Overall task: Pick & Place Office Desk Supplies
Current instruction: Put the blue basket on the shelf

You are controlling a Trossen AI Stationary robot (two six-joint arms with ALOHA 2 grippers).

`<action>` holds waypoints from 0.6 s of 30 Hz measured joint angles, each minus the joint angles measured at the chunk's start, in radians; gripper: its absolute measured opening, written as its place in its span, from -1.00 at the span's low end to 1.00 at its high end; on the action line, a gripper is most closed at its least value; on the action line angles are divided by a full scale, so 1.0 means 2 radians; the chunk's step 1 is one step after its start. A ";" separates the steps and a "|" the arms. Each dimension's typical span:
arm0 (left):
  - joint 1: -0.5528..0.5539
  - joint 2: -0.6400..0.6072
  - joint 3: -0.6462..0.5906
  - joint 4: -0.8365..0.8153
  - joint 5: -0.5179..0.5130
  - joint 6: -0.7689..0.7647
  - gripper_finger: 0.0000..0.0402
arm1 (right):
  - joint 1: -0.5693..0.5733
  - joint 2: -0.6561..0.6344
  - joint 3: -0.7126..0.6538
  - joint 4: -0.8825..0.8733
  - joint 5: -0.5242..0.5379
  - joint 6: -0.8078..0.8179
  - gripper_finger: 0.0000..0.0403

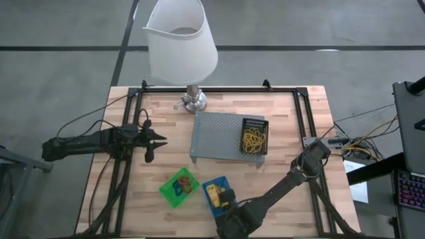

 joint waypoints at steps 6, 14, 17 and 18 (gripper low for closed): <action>0.000 0.000 0.000 0.000 0.000 0.000 -0.47 | 0.001 0.000 0.000 -0.004 0.001 -0.015 -0.94; 0.000 0.000 0.000 0.000 0.000 0.000 -0.47 | 0.006 0.000 0.002 -0.032 0.026 -0.019 -0.94; 0.000 0.000 0.000 0.000 0.000 0.000 -0.47 | 0.006 0.000 0.006 -0.043 0.026 -0.019 -0.94; 0.000 0.000 0.000 0.000 0.000 0.000 -0.47 | 0.006 0.000 0.008 -0.044 0.028 -0.022 -0.94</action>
